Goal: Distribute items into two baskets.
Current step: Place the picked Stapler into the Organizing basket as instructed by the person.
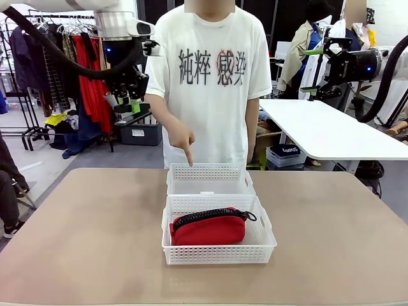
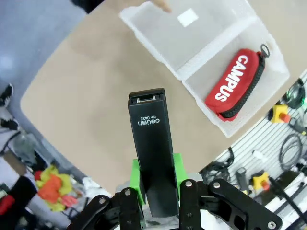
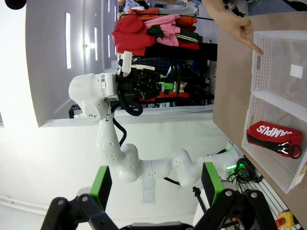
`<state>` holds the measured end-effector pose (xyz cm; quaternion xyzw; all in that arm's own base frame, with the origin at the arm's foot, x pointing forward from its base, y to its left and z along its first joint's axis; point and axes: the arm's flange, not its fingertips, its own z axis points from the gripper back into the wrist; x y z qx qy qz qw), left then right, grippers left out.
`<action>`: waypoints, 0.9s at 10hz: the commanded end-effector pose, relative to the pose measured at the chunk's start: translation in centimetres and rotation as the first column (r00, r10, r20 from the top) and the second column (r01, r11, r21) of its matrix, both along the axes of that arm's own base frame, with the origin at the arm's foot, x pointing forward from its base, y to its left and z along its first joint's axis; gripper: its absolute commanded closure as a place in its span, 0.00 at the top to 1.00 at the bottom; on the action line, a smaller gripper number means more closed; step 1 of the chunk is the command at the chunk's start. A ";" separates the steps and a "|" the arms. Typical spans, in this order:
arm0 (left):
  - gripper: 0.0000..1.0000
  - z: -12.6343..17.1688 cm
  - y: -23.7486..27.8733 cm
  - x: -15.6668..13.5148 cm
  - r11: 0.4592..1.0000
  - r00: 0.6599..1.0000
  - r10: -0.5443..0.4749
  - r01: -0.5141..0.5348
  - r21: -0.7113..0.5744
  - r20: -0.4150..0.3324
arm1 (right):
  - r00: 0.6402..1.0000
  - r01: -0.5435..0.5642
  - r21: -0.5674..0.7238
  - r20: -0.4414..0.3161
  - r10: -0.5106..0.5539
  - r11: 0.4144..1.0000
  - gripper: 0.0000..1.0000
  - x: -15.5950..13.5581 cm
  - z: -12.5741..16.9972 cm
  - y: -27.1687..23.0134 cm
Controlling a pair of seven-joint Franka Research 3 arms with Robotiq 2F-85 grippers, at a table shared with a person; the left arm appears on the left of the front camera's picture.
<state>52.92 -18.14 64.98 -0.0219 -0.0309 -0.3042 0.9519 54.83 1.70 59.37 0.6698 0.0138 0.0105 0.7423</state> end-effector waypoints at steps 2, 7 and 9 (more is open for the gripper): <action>0.00 -0.1 -3.4 2.0 0.966 0.965 -0.258 0.257 0.024 0.049 | 1.000 0.007 -0.001 0.004 -0.007 1.000 1.00 0.0 0.3 0.0; 0.00 -3.8 -11.6 3.9 0.824 0.814 -0.560 0.566 0.006 0.151 | 1.000 0.007 -0.001 0.004 -0.007 1.000 1.00 0.0 0.3 0.0; 0.00 -5.9 -13.8 4.1 0.783 0.779 -0.612 0.621 -0.033 0.135 | 1.000 0.007 -0.001 0.004 -0.007 1.000 1.00 0.0 0.3 0.0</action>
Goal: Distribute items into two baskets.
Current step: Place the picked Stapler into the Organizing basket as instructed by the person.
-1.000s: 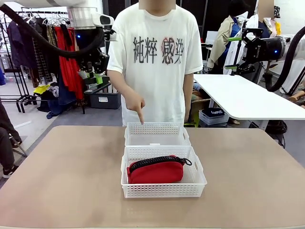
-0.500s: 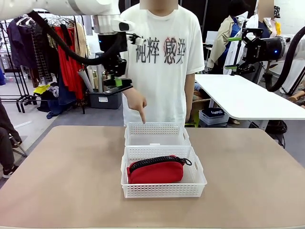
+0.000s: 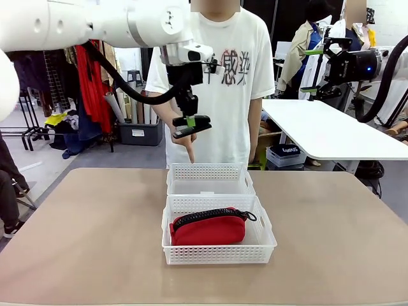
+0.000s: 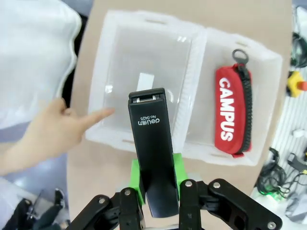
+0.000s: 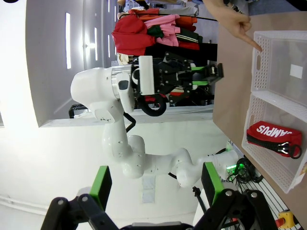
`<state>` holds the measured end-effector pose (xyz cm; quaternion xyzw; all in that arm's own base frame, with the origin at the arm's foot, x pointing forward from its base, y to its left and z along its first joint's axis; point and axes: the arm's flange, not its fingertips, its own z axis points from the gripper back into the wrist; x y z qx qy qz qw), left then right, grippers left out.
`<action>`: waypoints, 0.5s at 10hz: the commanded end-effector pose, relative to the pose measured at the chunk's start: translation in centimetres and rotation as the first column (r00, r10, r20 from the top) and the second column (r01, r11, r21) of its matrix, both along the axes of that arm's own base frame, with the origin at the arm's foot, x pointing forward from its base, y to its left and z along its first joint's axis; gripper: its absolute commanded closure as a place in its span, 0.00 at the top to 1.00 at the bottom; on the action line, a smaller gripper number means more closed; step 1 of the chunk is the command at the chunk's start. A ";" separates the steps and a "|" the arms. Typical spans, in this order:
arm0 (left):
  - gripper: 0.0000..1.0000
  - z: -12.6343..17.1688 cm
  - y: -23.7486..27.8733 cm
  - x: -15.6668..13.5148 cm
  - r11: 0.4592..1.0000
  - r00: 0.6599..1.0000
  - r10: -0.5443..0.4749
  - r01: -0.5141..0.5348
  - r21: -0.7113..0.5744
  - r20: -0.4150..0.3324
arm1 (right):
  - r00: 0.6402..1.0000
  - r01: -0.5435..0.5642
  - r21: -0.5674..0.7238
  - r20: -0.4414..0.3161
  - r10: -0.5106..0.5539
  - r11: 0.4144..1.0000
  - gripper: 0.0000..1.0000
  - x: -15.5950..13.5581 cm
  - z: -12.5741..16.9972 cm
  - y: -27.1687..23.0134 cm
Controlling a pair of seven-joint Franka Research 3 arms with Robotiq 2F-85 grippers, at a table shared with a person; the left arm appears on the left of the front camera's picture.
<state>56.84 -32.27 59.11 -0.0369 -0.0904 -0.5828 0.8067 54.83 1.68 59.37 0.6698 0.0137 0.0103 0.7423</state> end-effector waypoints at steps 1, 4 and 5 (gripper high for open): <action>0.00 -0.6 -0.4 0.4 0.996 0.996 -0.086 0.085 -0.032 -0.034 | 1.000 0.006 -0.001 0.005 -0.006 1.000 1.00 0.0 0.3 0.1; 0.00 -1.0 -0.7 0.1 0.999 0.999 -0.039 0.039 -0.009 -0.012 | 1.000 0.006 -0.001 0.005 -0.006 1.000 1.00 0.0 0.3 0.1; 0.00 -1.0 -0.7 0.1 0.999 0.999 -0.039 0.039 -0.009 -0.012 | 1.000 0.006 -0.001 0.005 -0.006 1.000 1.00 0.0 0.3 0.1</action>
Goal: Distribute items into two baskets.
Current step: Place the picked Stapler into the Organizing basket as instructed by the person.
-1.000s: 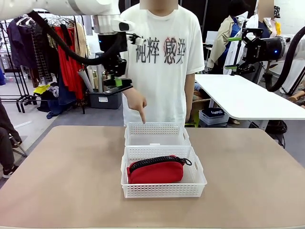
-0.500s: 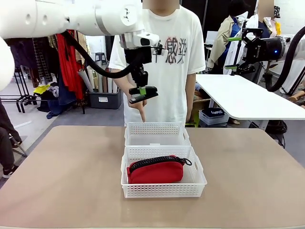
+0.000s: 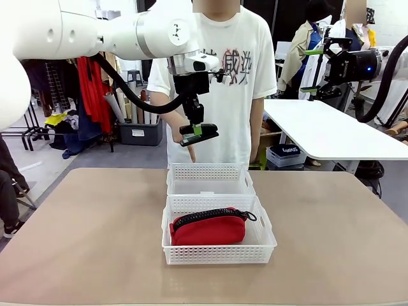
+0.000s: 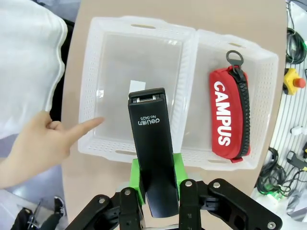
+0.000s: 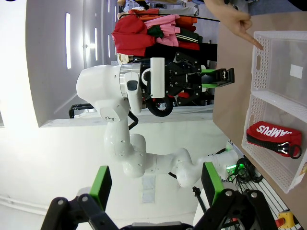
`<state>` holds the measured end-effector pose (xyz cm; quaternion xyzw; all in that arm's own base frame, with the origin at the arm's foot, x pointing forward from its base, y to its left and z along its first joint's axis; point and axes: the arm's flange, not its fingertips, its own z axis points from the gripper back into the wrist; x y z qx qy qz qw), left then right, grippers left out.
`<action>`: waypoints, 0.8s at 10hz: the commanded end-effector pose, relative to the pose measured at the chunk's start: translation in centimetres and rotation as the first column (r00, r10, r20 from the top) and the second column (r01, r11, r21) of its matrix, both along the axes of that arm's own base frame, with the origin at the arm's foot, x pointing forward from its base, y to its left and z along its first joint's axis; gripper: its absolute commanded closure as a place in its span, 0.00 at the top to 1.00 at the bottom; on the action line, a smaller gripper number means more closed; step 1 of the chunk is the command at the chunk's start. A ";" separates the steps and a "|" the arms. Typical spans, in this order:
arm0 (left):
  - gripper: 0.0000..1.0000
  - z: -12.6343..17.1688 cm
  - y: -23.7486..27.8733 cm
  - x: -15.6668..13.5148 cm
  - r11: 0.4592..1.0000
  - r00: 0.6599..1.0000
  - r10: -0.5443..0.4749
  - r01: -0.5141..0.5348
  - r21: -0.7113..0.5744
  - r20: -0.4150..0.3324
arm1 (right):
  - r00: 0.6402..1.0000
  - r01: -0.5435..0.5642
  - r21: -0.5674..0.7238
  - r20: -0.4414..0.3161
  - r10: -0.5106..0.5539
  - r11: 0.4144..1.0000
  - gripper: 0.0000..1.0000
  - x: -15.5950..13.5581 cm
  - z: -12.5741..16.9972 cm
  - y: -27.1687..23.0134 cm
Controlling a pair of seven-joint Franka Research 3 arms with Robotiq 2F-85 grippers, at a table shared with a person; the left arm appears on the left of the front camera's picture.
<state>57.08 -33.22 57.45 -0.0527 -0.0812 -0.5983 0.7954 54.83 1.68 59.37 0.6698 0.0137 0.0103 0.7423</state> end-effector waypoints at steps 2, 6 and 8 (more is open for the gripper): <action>0.00 0.6 0.2 -0.1 1.000 1.000 0.003 -0.003 0.004 0.018 | 1.000 0.006 -0.001 0.005 -0.006 1.000 1.00 0.0 0.3 0.1; 0.00 -4.6 -4.6 1.1 0.974 0.982 -0.185 0.178 0.138 0.045 | 1.000 0.006 -0.001 0.005 -0.006 1.000 1.00 0.0 0.3 0.1; 0.00 -8.1 -6.4 1.7 0.951 0.966 -0.253 0.237 0.200 0.060 | 1.000 0.006 -0.001 0.005 -0.006 1.000 1.00 0.0 0.3 0.1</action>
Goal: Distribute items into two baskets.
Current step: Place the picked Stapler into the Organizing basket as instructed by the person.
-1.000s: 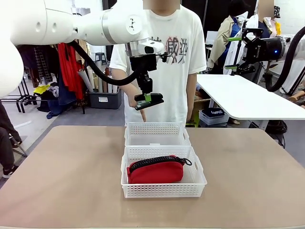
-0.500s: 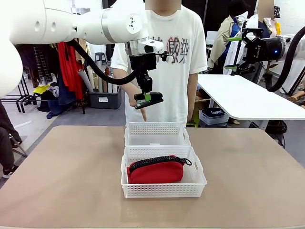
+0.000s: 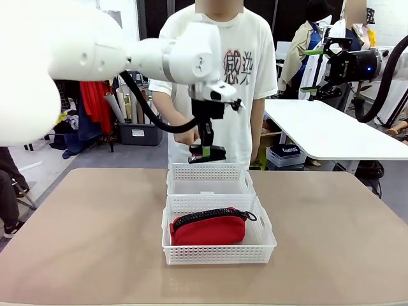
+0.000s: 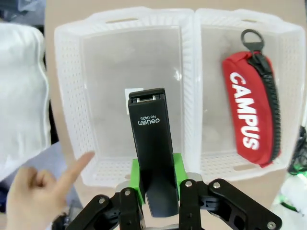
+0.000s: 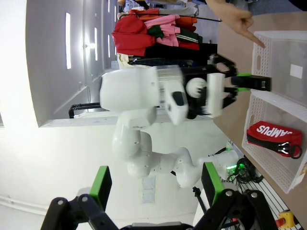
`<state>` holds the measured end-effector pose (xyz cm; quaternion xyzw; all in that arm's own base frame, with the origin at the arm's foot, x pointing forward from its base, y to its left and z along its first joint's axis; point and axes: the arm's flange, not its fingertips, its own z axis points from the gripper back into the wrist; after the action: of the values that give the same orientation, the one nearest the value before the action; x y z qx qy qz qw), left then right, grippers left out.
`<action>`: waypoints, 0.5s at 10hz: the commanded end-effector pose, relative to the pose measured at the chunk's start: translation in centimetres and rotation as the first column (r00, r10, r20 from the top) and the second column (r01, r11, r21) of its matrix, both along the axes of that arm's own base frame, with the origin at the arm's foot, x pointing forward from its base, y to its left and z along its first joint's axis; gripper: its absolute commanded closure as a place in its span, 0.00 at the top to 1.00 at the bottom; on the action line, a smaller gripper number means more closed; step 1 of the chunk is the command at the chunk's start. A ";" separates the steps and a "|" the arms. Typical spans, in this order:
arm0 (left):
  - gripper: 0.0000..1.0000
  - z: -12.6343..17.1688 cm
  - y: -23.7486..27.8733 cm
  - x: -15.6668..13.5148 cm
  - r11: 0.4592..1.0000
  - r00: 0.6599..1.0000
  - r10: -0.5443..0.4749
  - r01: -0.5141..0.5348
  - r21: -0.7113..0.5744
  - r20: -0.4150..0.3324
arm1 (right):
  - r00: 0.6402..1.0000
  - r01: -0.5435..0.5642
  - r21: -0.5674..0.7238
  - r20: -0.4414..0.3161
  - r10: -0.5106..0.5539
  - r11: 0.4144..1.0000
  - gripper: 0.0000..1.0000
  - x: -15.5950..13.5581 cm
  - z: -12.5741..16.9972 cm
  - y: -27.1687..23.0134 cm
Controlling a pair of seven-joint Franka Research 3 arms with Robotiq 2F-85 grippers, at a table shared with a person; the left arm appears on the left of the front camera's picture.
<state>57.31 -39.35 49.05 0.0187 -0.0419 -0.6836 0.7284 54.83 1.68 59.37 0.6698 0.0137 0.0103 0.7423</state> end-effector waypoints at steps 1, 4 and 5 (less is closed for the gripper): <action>0.00 -1.6 -0.4 1.9 0.998 0.998 -0.058 0.057 0.040 0.036 | 1.000 0.006 -0.001 0.004 -0.006 1.000 1.00 0.0 0.3 0.1; 0.00 -6.4 -0.5 3.0 0.999 0.997 -0.047 0.045 0.023 0.054 | 1.000 0.006 -0.001 0.004 -0.006 1.000 1.00 0.0 0.3 0.1; 0.00 -7.6 -0.9 3.4 0.999 0.998 -0.050 0.050 0.011 0.042 | 1.000 0.006 -0.001 0.004 -0.006 1.000 1.00 0.0 0.3 0.1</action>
<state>60.30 -40.16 41.31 0.0319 -0.0448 -0.6958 0.7161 54.83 1.67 59.37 0.6698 0.0136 0.0103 0.7424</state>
